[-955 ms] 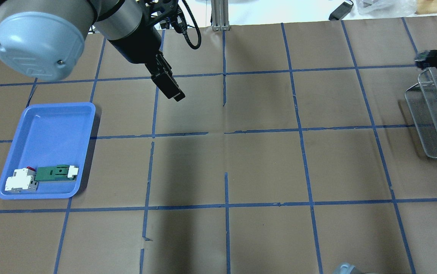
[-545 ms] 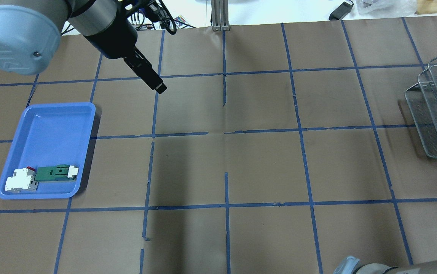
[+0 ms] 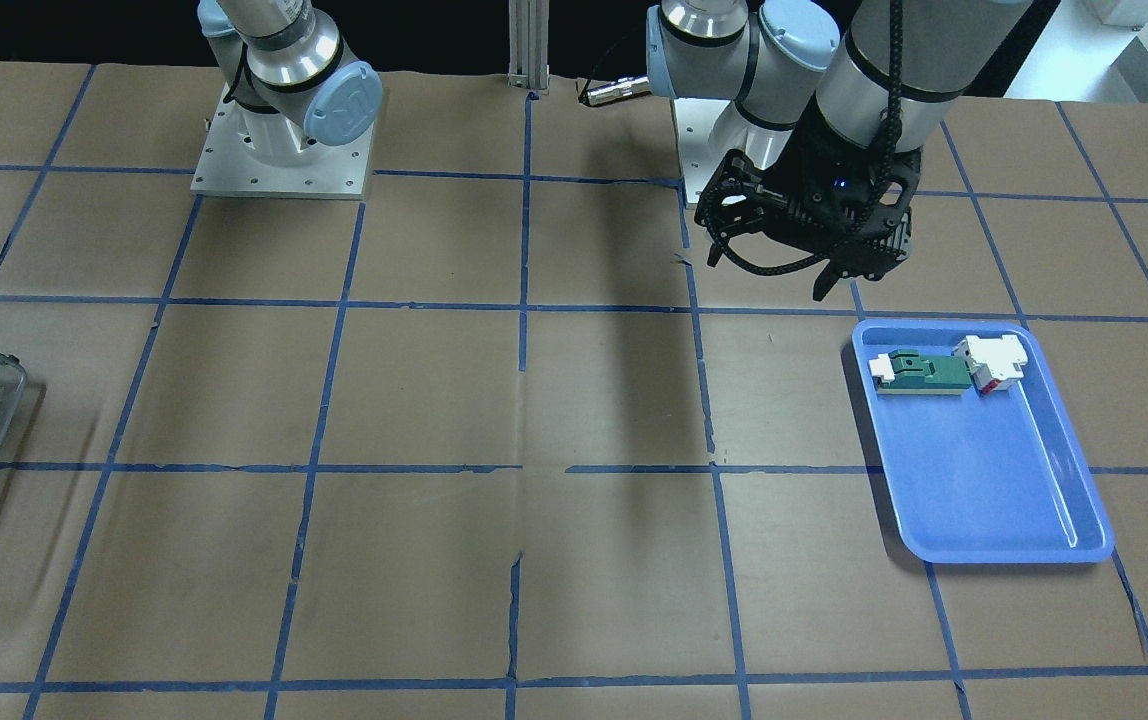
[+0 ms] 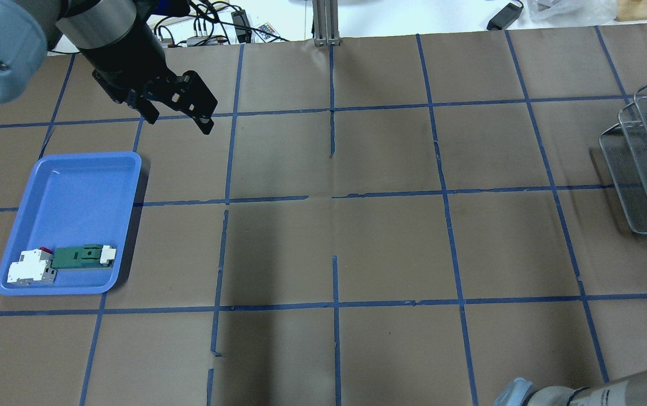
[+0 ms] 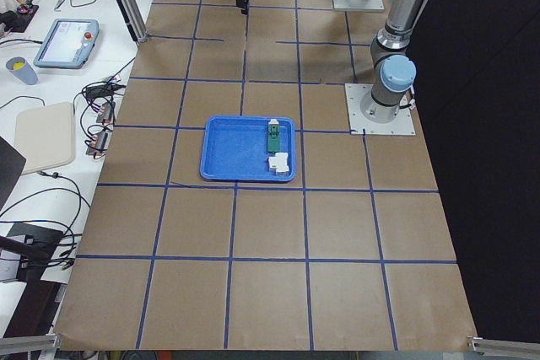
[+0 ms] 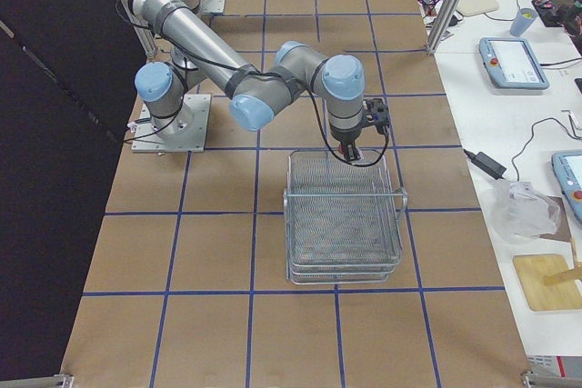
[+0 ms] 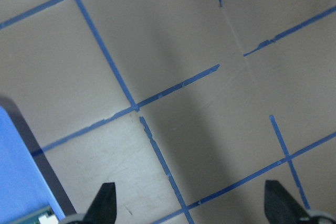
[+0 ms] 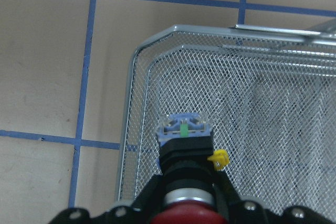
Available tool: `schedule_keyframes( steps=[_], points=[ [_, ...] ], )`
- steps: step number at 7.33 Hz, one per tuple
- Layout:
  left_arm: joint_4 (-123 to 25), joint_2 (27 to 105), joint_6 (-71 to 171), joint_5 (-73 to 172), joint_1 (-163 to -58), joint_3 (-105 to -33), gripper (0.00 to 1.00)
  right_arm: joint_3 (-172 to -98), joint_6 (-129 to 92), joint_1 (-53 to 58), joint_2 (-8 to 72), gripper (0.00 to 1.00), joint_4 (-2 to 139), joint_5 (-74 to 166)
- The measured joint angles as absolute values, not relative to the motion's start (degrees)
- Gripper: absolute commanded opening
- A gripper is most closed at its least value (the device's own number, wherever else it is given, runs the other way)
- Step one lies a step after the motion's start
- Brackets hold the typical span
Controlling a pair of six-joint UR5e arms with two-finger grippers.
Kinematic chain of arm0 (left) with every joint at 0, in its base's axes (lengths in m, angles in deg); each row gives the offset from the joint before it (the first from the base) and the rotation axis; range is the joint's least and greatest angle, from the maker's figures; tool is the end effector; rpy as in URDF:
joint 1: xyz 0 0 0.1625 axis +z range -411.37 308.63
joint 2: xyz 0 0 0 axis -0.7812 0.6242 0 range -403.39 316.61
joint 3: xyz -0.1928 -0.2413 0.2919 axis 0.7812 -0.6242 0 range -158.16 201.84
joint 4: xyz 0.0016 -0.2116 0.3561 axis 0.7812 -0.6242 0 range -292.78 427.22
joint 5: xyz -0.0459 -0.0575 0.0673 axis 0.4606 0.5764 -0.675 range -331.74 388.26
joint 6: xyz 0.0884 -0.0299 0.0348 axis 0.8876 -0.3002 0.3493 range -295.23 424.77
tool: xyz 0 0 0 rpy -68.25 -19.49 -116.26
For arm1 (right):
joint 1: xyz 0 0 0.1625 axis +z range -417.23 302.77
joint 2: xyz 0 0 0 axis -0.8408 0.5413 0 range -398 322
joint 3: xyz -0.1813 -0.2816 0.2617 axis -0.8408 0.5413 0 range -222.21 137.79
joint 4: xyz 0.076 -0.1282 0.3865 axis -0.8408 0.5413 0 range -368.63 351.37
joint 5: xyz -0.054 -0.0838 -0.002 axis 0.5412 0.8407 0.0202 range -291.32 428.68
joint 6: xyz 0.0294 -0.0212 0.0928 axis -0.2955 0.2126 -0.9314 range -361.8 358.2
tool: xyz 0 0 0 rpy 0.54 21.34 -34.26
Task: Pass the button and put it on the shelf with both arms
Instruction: 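Carry the button into the mesh basket with the right gripper while the left gripper withdraws, then open the right gripper to drop the button in the basket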
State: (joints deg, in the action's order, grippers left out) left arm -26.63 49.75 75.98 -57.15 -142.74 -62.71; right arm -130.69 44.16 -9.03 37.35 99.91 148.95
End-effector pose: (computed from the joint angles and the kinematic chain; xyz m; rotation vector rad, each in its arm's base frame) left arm -0.1535 -0.5086 0.5007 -0.3334 -3.0412 -0.0304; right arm -0.2867 -0.5458 0.3963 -0.1240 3.0689 -0.2860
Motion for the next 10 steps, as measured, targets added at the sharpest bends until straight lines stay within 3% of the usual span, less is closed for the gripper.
schedule_keyframes(
  steps=[1, 2, 3, 4, 6, 10],
  points=[
    [-28.42, 49.01, 71.51, -57.65, -142.76, -62.68, 1.0, -131.45, 41.46, -9.0, 37.35, 0.39, 100.01, 149.29],
    [-29.46, 48.44, 69.57, -57.9, -142.77, -62.77, 1.0, -131.93, 39.65, -8.98, 37.34, 0.53, 100.0, 150.14],
    [-29.89, 47.99, 68.94, -58.0, -142.78, -63.08, 1.0, -132.18, 38.87, -8.98, 37.28, 0.79, 99.8, 151.05],
    [-30.02, 47.66, 68.87, -58.01, -142.78, -63.51, 1.0, -132.43, 38.57, -8.98, 37.23, 0.9, 99.5, 152.05],
    [-29.99, 47.45, 69.26, -57.86, -142.77, -64.07, 1.0, -133.06, 38.45, -8.98, 37.19, 1.0, 99.21, 153.92],
    [-29.48, 47.48, 69.49, -57.95, -142.62, -64.28, 1.0, -133.11, 38.3, -8.52, 43.18, 1.0, 91.51, 155.73]
  ],
)
